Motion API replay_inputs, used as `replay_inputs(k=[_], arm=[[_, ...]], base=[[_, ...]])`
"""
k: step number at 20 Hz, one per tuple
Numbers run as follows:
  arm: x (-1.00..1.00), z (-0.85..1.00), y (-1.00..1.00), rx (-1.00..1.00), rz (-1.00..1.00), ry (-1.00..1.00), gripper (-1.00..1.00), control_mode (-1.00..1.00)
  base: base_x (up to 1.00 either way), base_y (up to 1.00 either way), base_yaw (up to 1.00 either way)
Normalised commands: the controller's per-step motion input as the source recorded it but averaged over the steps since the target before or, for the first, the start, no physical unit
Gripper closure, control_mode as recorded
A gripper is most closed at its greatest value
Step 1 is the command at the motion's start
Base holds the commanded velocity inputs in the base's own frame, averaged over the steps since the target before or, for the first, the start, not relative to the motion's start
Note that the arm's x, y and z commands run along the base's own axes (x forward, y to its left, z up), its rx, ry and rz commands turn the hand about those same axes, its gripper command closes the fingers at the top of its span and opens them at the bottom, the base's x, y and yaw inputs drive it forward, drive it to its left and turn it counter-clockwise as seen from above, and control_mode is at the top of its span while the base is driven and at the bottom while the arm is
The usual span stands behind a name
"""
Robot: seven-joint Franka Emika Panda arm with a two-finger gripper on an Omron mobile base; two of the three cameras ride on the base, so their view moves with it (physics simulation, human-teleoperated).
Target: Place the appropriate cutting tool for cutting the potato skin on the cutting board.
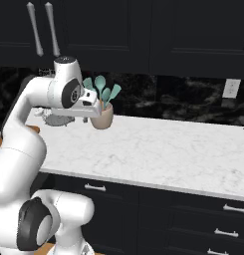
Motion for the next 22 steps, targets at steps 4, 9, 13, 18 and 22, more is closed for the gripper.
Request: replay_inputs(k=[4, 9, 13, 18, 22], arm=[[-0.27, -0.05, 0.06, 0.00, 0.00, 0.00, -1.00, -1.00], [-0.98, -0.63, 0.95, 0.00, 0.00, 0.00, -1.00, -1.00], [-0.73, -0.81, 1.00, -0.15, 0.00, -0.01, -1.00, -1.00], [-0.15, -0.85, 1.00, -0.06, -0.04, 0.08, -1.00, -1.00], [0.02, -0.62, 1.00, 0.00, -0.07, 0.15, -1.00, -1.00]], base=[[0.00, 0.00, 0.00], [0.00, 0.00, 0.00], [0.00, 0.00, 0.00], [0.00, 0.00, 0.00], [0.00, 0.00, 0.00]])
